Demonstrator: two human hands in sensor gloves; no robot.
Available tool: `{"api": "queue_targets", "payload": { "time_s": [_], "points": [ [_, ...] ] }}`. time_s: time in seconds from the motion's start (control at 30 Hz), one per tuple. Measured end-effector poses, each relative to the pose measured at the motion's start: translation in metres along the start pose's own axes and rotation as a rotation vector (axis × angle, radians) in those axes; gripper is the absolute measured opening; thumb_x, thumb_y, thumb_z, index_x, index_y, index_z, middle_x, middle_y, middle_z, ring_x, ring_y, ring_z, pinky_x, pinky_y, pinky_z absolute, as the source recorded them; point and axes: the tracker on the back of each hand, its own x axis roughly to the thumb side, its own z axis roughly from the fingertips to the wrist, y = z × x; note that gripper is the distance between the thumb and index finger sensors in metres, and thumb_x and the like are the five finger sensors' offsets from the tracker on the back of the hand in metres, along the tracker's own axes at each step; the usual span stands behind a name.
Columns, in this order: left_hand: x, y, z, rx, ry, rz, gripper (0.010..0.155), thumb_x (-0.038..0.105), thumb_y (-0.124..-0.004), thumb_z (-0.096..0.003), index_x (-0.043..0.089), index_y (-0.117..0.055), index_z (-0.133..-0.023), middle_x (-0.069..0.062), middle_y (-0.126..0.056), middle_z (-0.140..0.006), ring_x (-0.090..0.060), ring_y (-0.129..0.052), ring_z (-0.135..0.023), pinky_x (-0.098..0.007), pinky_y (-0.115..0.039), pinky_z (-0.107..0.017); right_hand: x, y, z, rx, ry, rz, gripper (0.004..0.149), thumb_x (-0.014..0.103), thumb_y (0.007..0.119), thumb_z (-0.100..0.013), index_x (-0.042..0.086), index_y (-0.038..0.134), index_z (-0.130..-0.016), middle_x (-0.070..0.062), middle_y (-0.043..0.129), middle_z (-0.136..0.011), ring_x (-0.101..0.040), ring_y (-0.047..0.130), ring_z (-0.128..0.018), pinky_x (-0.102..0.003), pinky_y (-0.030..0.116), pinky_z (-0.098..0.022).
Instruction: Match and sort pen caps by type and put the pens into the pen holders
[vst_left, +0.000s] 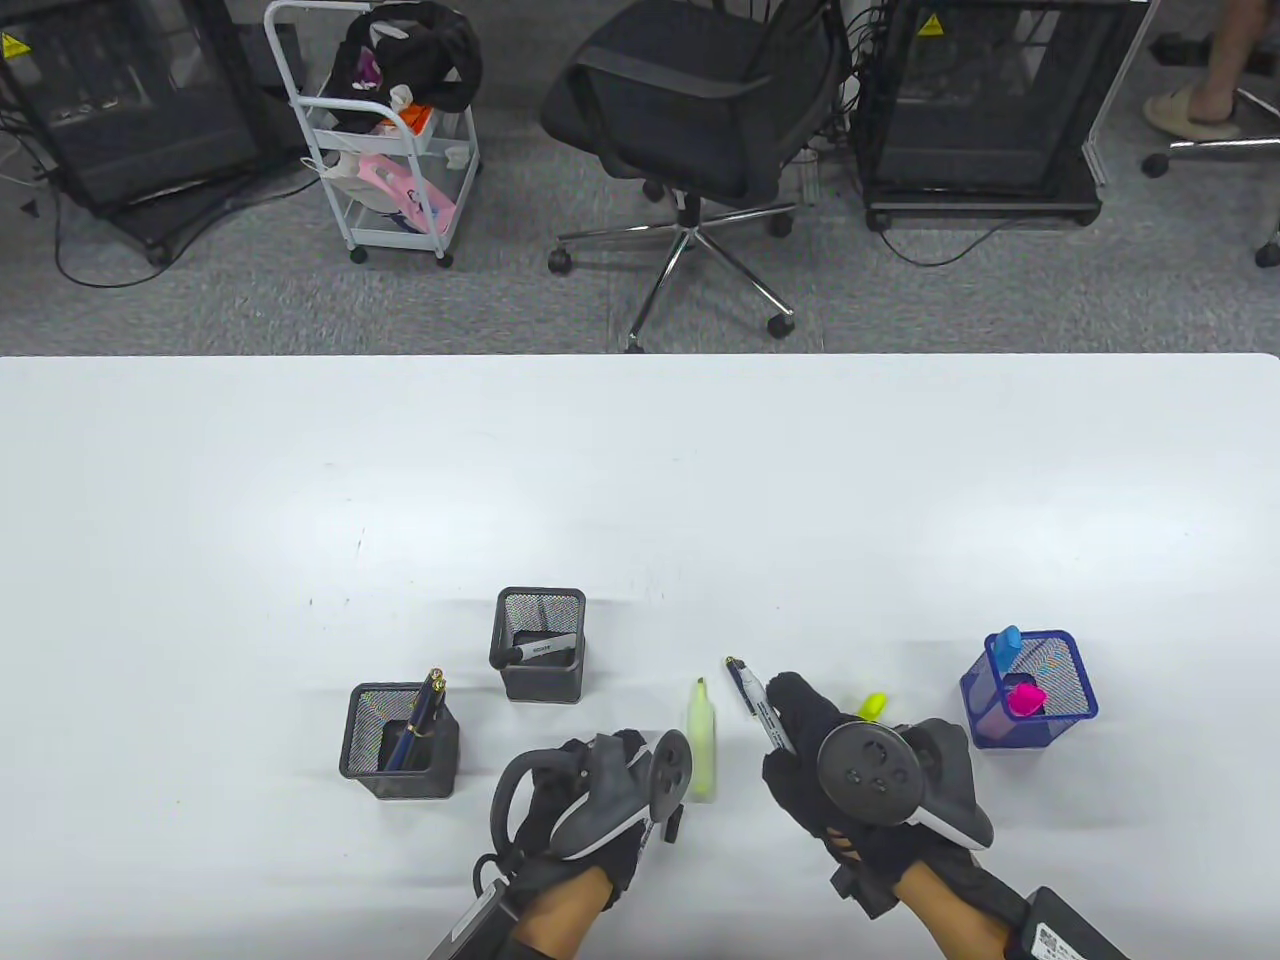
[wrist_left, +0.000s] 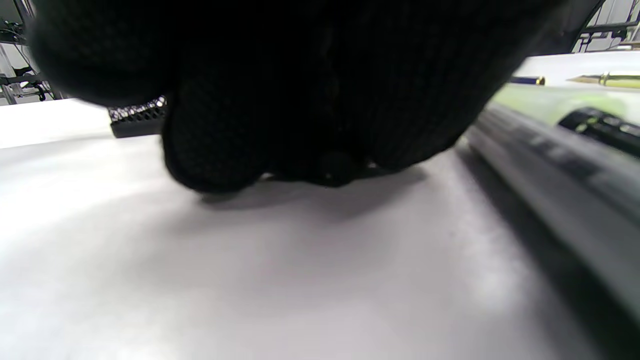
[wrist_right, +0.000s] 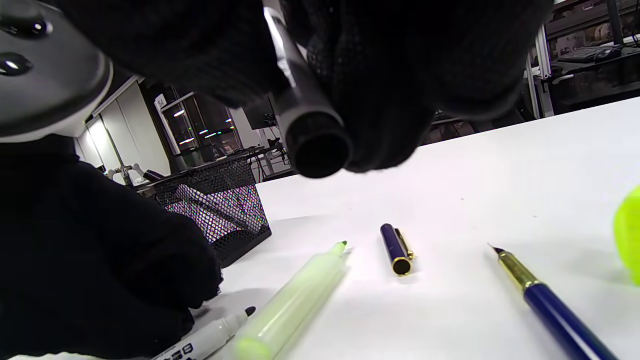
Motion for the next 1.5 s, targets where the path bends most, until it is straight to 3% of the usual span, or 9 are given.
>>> {"api": "queue_targets", "payload": {
  "time_s": [0.17, 0.33, 0.47, 0.7, 0.93, 1.2, 1.37, 1.4, 1.5],
  "points": [
    [-0.019, 0.026, 0.009, 0.081, -0.039, 0.302, 0.050, 0.034, -0.096, -0.0405, 0.011, -0.089, -0.085, -0.021, -0.106, -0.068, -0.030, -0.108, -0.042, -0.060, -0.088, -0.039, 0.001, -0.001, 0.003, 0.047, -0.026, -0.018, 0.071, 0.035, 0.084, -0.045, 0.000, 0.051, -0.097, -0.022, 0.084, -0.081, -0.027, 0.103, -0.054, -0.047, 0.088, -0.045],
    [-0.038, 0.050, 0.029, 0.220, -0.168, 0.577, 0.049, 0.030, -0.078, -0.0475, 0.011, -0.082, -0.092, -0.022, -0.094, -0.078, -0.033, -0.097, -0.053, -0.067, -0.076, -0.049, 0.011, 0.000, 0.005, 0.069, -0.115, -0.005, 0.068, 0.035, 0.079, -0.047, 0.002, 0.048, -0.098, -0.022, 0.082, -0.083, -0.028, 0.100, -0.056, -0.052, 0.085, -0.049],
    [-0.055, 0.062, 0.044, 0.314, -0.224, 0.753, 0.049, 0.027, -0.069, -0.0489, 0.011, -0.082, -0.093, -0.023, -0.094, -0.078, -0.032, -0.097, -0.052, -0.067, -0.077, -0.049, 0.023, 0.007, 0.008, 0.136, -0.226, 0.031, 0.065, 0.035, 0.076, -0.048, 0.007, 0.048, -0.100, -0.021, 0.079, -0.085, -0.027, 0.096, -0.059, -0.055, 0.083, -0.053],
    [-0.061, 0.071, 0.054, 0.376, -0.212, 0.745, 0.046, 0.030, -0.070, -0.0475, 0.010, -0.088, -0.085, -0.017, -0.106, -0.058, -0.025, -0.102, -0.031, -0.059, -0.087, -0.038, 0.036, 0.010, 0.012, 0.135, -0.313, 0.063, 0.063, 0.034, 0.076, -0.049, 0.011, 0.050, -0.101, -0.020, 0.078, -0.087, -0.029, 0.094, -0.061, -0.056, 0.079, -0.056],
    [-0.052, 0.069, 0.052, 0.322, -0.274, 0.682, 0.046, 0.032, -0.068, -0.0475, 0.012, -0.088, -0.084, -0.015, -0.105, -0.057, -0.025, -0.100, -0.032, -0.059, -0.085, -0.039, 0.042, 0.013, 0.015, 0.152, -0.338, 0.084, 0.062, 0.033, 0.076, -0.049, 0.013, 0.050, -0.101, -0.019, 0.077, -0.089, -0.031, 0.093, -0.064, -0.058, 0.078, -0.057],
    [-0.053, 0.061, 0.044, 0.219, -0.346, 0.744, 0.046, 0.032, -0.066, -0.0473, 0.015, -0.087, -0.084, -0.015, -0.102, -0.061, -0.026, -0.099, -0.037, -0.060, -0.084, -0.041, 0.045, 0.013, 0.017, 0.147, -0.380, 0.158, 0.060, 0.027, 0.072, -0.048, 0.015, 0.049, -0.102, -0.023, 0.072, -0.092, -0.036, 0.088, -0.070, -0.063, 0.075, -0.059],
    [-0.053, 0.051, 0.037, 0.136, -0.372, 0.913, 0.046, 0.032, -0.067, -0.0487, 0.011, -0.086, -0.086, -0.015, -0.104, -0.058, -0.025, -0.100, -0.032, -0.059, -0.085, -0.039, 0.052, 0.013, 0.020, 0.090, -0.425, 0.182, 0.060, 0.025, 0.068, -0.046, 0.008, 0.049, -0.100, -0.025, 0.074, -0.088, -0.033, 0.090, -0.064, -0.060, 0.078, -0.057],
    [-0.052, 0.050, 0.039, 0.143, -0.312, 0.926, 0.046, 0.031, -0.067, -0.0490, 0.009, -0.085, -0.085, -0.016, -0.103, -0.057, -0.026, -0.100, -0.031, -0.059, -0.085, -0.037, 0.056, 0.016, 0.020, 0.073, -0.413, 0.177, 0.060, 0.022, 0.069, -0.044, 0.005, 0.052, -0.098, -0.028, 0.076, -0.085, -0.036, 0.091, -0.061, -0.062, 0.078, -0.055],
    [-0.048, 0.053, 0.040, 0.170, -0.294, 0.844, 0.046, 0.032, -0.068, -0.0486, 0.009, -0.088, -0.083, -0.013, -0.106, -0.051, -0.022, -0.102, -0.025, -0.055, -0.091, -0.033, 0.060, 0.017, 0.022, 0.043, -0.441, 0.233, 0.060, 0.023, 0.066, -0.043, 0.006, 0.052, -0.098, -0.026, 0.078, -0.084, -0.032, 0.093, -0.058, -0.059, 0.081, -0.054]
  ]
}}
